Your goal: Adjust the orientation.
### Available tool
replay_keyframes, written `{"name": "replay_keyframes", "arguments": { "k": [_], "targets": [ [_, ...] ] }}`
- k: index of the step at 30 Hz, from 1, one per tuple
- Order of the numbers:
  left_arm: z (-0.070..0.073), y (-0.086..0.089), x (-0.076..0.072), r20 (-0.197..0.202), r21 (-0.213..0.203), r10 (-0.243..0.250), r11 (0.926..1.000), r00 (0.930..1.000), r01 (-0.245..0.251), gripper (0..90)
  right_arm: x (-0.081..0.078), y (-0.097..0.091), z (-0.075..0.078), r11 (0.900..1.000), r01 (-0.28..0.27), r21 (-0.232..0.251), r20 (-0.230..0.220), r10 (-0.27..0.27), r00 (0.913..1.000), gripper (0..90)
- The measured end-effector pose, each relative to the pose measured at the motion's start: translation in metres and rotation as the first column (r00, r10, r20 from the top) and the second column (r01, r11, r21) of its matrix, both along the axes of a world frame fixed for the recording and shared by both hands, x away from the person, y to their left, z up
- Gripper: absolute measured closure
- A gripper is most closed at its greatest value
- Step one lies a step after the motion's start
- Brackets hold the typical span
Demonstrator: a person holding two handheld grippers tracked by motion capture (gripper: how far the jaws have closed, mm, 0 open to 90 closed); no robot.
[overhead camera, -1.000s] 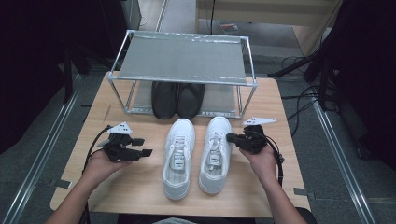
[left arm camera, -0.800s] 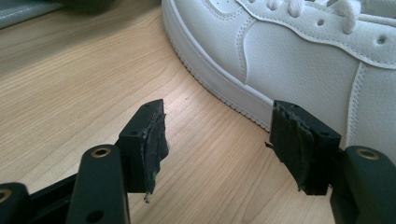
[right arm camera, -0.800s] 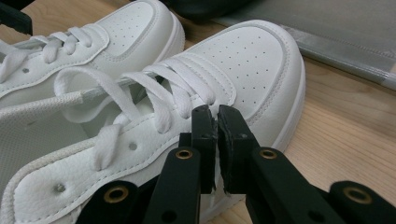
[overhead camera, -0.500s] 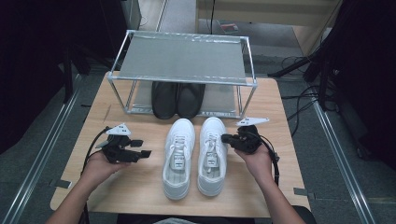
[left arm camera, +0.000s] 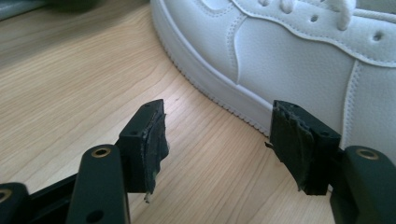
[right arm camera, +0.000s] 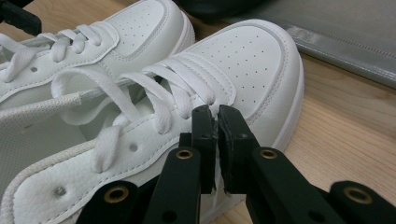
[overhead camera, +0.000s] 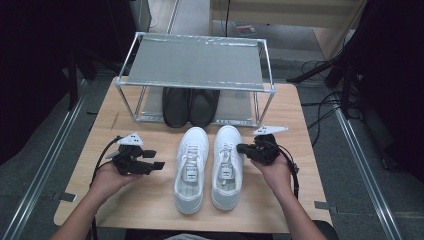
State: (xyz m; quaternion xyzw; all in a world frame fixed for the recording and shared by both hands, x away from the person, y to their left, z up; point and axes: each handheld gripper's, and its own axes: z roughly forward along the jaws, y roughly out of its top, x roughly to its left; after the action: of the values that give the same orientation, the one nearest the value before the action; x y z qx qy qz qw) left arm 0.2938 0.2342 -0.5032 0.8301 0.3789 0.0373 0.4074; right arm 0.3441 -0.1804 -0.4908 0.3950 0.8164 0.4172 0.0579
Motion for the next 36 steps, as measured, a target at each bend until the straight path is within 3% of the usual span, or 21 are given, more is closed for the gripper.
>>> {"name": "replay_keyframes", "arguments": {
  "k": [5,10,14,17,21,23,34,36],
  "targets": [
    [-0.001,-0.008,0.001,-0.001,0.001,-0.028,0.9996,0.9996,0.028,43.9,0.0,0.005,-0.001,0.9998,-0.01,0.017,-0.005,0.01,0.9999,85.8],
    [-0.003,-0.019,0.001,-0.021,0.013,-0.054,0.9985,0.9983,0.054,63.5,0.0,0.012,-0.001,0.9998,-0.02,0.004,0.009,0.02,0.9998,85.9],
    [-0.007,-0.032,0.002,-0.048,0.02,-0.078,0.9967,0.9958,0.079,65.1,0.0,0.011,-0.001,0.9998,-0.019,0.011,0.0,0.019,0.9998,85.9],
    [-0.008,-0.041,0.001,-0.055,0.025,-0.104,0.9941,0.993,0.106,71.9,0.0,0.011,-0.001,0.9998,-0.017,0.01,0.004,0.017,0.9999,85.9],
    [-0.007,-0.042,0.002,-0.095,0.003,-0.099,0.995,0.9905,0.1,81.7,0.001,0.01,-0.002,0.9997,-0.019,0.018,-0.002,0.019,0.9998,85.7],
    [-0.006,-0.044,0.001,-0.092,0.007,-0.101,0.9947,0.9905,0.103,85.2,0.001,0.01,-0.002,0.9997,-0.018,0.015,-0.002,0.018,0.9998,85.5],
    [-0.006,-0.058,-0.006,-0.079,0.017,-0.129,0.9912,0.9885,0.131,86.7,0.0,0.011,-0.001,0.9999,-0.012,0.005,0.004,0.012,0.9999,84.5],
    [-0.005,-0.064,-0.009,-0.054,0.052,-0.132,0.9895,0.9898,0.135,87.8,0.0,0.012,-0.001,1.0,-0.01,-0.002,0.012,0.01,0.9999,84.6]
  ]
}}
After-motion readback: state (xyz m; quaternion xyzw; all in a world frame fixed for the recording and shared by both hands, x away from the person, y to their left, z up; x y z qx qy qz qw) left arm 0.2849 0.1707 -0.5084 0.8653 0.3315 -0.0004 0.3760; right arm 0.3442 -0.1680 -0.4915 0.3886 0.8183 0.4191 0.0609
